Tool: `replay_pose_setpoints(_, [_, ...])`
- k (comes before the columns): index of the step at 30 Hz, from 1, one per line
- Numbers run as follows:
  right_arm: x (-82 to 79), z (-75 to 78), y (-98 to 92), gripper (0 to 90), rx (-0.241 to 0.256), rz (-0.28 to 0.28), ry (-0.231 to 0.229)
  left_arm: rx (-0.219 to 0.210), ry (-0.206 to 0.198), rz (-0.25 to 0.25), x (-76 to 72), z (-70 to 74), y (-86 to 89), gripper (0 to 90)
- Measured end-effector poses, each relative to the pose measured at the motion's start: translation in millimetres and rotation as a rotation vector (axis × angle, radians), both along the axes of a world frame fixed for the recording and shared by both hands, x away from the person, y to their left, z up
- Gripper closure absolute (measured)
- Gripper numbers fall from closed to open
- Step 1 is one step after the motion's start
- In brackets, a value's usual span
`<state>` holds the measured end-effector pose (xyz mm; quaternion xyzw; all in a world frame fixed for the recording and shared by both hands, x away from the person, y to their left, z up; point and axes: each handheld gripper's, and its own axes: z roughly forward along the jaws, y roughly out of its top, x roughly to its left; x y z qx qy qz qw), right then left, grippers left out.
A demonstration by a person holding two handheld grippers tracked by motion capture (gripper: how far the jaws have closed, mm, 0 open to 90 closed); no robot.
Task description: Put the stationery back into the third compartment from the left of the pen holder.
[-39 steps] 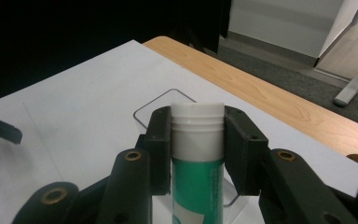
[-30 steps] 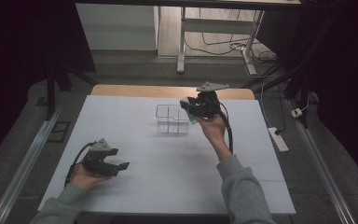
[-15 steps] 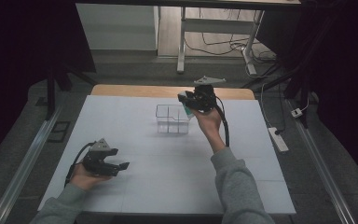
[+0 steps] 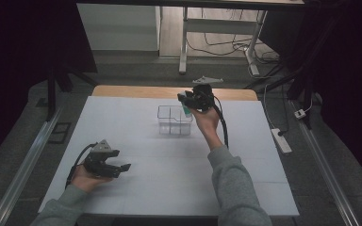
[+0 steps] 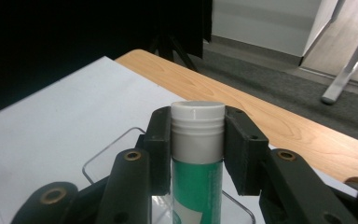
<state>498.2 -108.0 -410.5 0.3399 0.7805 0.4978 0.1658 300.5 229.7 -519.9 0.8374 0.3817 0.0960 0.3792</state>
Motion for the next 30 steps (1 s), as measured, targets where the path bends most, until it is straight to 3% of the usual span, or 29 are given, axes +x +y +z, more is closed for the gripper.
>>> replay_pose_setpoints(11, [3.5,-6.3,0.4,62.9,-0.009,-0.008,0.016,0.005,0.002,-0.003,-0.3,-0.2,-0.8,21.1])
replay_pose_setpoints(13, [3.9,-7.1,0.5,55.3,-0.022,-0.012,0.028,0.006,0.001,-0.003,-0.4,-0.2,-1.0,21.0])
replay_pose_setpoints(14, [3.4,-7.2,0.9,47.1,-0.037,-0.019,0.035,0.006,0.001,-0.003,-0.3,-0.3,-1.0,21.0])
replay_pose_setpoints(22, [-3.8,-6.6,-1.5,42.9,-0.113,0.001,0.040,0.013,0.004,-0.005,0.0,-0.9,-2.1,20.9])
replay_pose_setpoints(30, [-7.9,-5.6,-10.9,41.6,-0.100,0.014,0.065,0.011,0.003,-0.002,-0.1,-0.8,-2.0,20.8])
